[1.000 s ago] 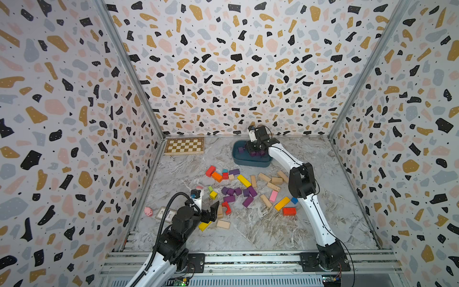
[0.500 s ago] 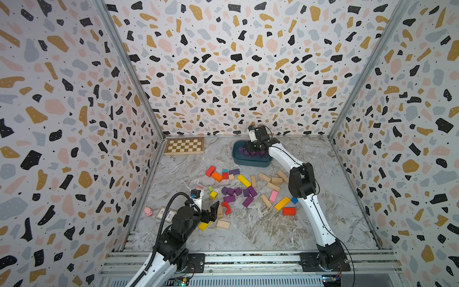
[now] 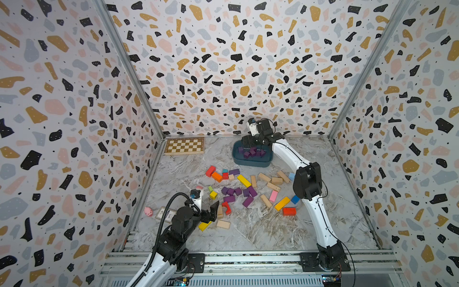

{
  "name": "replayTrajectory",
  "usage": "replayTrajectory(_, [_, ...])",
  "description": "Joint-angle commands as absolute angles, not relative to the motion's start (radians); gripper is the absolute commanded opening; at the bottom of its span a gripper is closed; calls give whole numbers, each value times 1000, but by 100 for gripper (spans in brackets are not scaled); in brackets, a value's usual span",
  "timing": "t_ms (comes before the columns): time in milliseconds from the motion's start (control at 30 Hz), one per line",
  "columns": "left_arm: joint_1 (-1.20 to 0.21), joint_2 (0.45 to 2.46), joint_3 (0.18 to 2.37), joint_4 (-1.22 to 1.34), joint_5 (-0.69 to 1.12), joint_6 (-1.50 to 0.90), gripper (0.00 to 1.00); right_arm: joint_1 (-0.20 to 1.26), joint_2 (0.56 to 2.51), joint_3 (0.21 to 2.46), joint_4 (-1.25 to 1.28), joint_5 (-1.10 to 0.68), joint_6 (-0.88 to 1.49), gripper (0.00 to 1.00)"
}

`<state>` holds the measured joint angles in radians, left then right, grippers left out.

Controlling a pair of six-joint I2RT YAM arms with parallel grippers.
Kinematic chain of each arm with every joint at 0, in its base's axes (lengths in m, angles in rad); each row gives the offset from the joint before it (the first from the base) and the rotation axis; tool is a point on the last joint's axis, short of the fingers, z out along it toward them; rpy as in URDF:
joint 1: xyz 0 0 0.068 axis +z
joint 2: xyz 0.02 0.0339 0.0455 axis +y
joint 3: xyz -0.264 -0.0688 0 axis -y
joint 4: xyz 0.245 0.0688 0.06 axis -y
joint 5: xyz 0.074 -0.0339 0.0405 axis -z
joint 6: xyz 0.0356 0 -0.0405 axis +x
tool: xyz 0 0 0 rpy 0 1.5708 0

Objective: Pick purple bricks into the storage bin
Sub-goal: Place the building block in the storage box, then pick up the building block from the center of the board.

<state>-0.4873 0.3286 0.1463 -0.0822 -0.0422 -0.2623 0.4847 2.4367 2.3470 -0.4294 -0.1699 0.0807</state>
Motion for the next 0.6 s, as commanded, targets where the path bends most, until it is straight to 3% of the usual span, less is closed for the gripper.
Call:
replayTrajectory(0, [-489,313,159,-59,-35,-253,99,520,2238,2242,-392,-194,-13,100])
replayTrajectory(267, [-489,303,162,-75,-48,-261,99,589,1882,1638,-158,-204,-44,100])
replayTrajectory(567, [-489,292,163,-96,-76,-273,99,679,1618,1204,-59,-142,-1,99])
